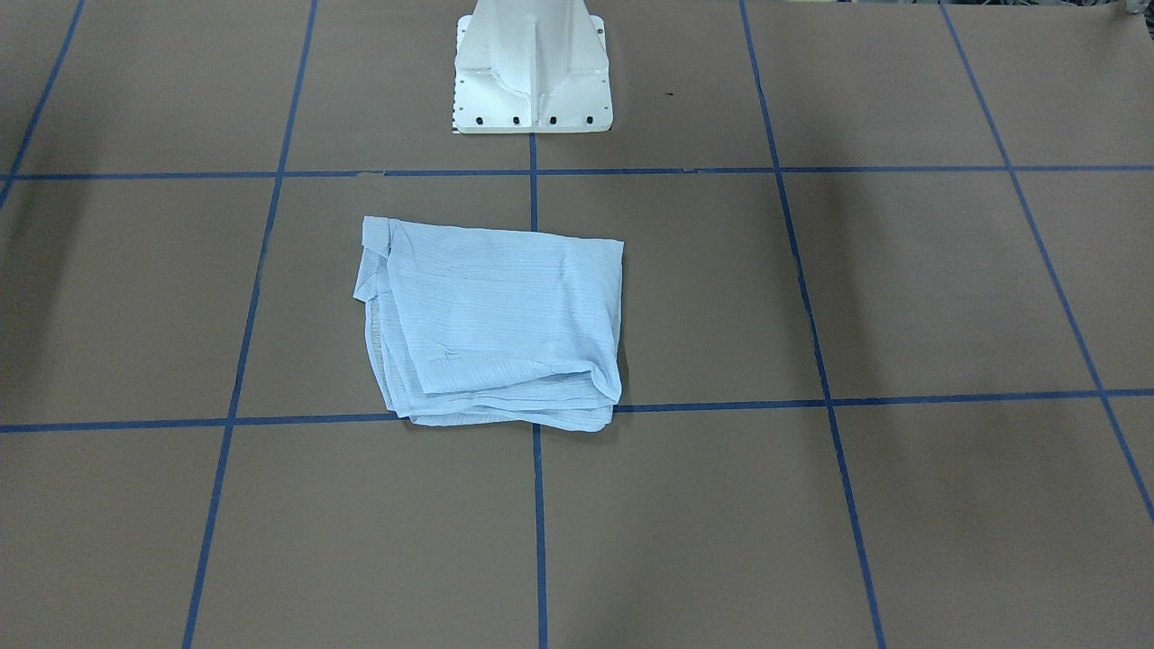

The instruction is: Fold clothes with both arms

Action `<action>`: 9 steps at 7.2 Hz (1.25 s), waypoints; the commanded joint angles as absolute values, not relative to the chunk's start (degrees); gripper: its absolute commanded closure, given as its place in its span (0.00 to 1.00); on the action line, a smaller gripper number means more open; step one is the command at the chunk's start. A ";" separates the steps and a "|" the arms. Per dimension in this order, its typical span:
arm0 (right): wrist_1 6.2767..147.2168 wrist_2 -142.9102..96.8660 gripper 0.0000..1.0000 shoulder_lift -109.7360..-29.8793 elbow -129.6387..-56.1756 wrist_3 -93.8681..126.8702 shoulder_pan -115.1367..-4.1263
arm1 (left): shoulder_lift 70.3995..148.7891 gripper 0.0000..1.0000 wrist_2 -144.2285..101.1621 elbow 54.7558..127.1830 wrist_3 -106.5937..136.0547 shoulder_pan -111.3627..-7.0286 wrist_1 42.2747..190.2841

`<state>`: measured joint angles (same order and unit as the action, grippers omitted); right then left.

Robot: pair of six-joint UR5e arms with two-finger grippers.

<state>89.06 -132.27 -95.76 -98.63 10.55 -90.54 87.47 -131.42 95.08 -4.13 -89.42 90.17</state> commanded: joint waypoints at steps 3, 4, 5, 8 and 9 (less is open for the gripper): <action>89.21 -132.54 0.00 -95.80 -98.53 10.55 -90.44 | 87.54 0.01 -131.48 95.10 -4.13 -89.38 90.09; 89.30 -132.63 0.00 -95.80 -98.53 9.76 -90.35 | 87.63 0.01 -131.48 95.10 -4.13 -89.38 90.00; 89.38 -132.63 0.00 -95.89 -98.53 9.67 -89.83 | 87.54 0.00 -131.48 95.10 -4.13 -89.38 90.00; 89.38 -132.63 0.00 -95.98 -98.53 9.58 -89.03 | 87.28 0.00 -135.93 95.01 -3.61 -89.47 89.65; 89.38 -132.63 0.00 -95.98 -98.53 9.58 -88.86 | 87.19 0.00 -138.23 94.49 -3.43 -89.39 89.74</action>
